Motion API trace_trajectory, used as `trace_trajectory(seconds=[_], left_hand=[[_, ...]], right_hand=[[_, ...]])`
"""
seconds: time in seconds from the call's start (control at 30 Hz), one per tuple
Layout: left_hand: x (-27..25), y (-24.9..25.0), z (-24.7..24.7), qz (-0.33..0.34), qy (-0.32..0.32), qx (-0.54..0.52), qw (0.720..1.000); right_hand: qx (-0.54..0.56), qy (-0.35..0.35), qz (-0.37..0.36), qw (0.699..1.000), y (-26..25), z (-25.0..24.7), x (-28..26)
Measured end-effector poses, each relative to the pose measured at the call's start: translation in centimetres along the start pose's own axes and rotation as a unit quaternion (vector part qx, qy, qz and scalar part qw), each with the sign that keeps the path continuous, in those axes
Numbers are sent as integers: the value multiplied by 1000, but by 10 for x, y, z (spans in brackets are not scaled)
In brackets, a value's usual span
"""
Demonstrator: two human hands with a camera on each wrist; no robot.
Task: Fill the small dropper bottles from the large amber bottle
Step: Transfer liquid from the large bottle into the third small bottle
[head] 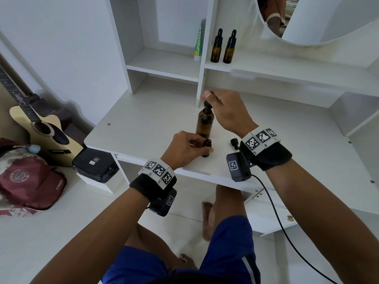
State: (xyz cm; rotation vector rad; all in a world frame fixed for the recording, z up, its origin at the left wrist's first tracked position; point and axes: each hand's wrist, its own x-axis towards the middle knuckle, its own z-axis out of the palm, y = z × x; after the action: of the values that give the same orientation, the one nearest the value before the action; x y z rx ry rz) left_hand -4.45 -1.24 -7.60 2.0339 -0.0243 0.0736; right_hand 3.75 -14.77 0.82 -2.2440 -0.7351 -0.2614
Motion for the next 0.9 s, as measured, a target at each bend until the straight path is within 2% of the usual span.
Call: trace_trajectory(seconds=[0.9], left_hand=[[-1,0,0,0,1,-5,1000]], right_hand=[[-2,-5,1,1000,1,1,-4]])
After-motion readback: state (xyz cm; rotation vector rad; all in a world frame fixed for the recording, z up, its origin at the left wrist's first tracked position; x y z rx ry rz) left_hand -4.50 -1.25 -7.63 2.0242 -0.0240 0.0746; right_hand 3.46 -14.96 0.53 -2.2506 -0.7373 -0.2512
